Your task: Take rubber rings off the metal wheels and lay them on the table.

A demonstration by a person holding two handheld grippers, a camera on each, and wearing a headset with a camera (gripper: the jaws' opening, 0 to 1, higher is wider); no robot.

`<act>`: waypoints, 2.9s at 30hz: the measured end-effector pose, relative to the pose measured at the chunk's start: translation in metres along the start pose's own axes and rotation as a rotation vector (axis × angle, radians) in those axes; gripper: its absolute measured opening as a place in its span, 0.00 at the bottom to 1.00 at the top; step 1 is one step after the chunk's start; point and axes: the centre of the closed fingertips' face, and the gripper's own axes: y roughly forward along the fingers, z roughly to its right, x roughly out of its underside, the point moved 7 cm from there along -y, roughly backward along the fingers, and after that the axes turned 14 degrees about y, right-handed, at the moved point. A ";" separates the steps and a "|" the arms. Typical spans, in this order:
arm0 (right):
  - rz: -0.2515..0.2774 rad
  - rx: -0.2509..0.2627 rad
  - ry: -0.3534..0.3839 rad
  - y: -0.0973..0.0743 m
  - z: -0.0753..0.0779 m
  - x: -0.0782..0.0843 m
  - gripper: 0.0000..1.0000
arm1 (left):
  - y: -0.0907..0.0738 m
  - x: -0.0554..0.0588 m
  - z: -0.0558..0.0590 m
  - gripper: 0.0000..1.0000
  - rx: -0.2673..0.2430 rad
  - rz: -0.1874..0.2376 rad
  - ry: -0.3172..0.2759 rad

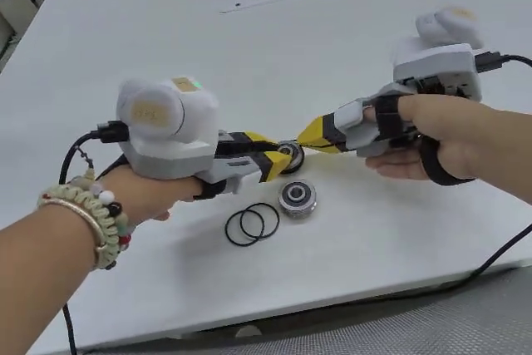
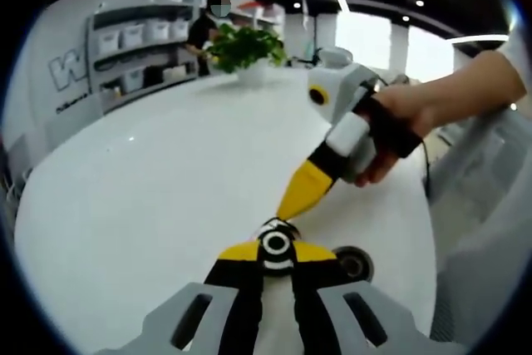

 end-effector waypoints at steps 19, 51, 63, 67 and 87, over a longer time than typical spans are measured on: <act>-0.022 -0.011 -0.050 0.004 -0.010 0.008 0.00 | 0.000 -0.004 0.000 0.12 0.022 -0.060 0.046; -0.014 -0.019 -0.156 0.005 -0.023 0.012 0.00 | -0.001 0.000 0.002 0.12 -0.011 -0.010 0.036; -0.053 0.062 -0.245 0.008 -0.016 0.018 0.00 | -0.002 0.004 0.002 0.14 -0.029 0.059 -0.016; -0.051 0.065 -0.249 0.007 -0.015 0.018 0.00 | -0.002 0.003 0.003 0.15 -0.024 0.057 -0.005; -0.017 0.044 -0.272 -0.001 -0.025 0.010 0.00 | -0.009 -0.014 0.004 0.30 0.041 0.029 0.114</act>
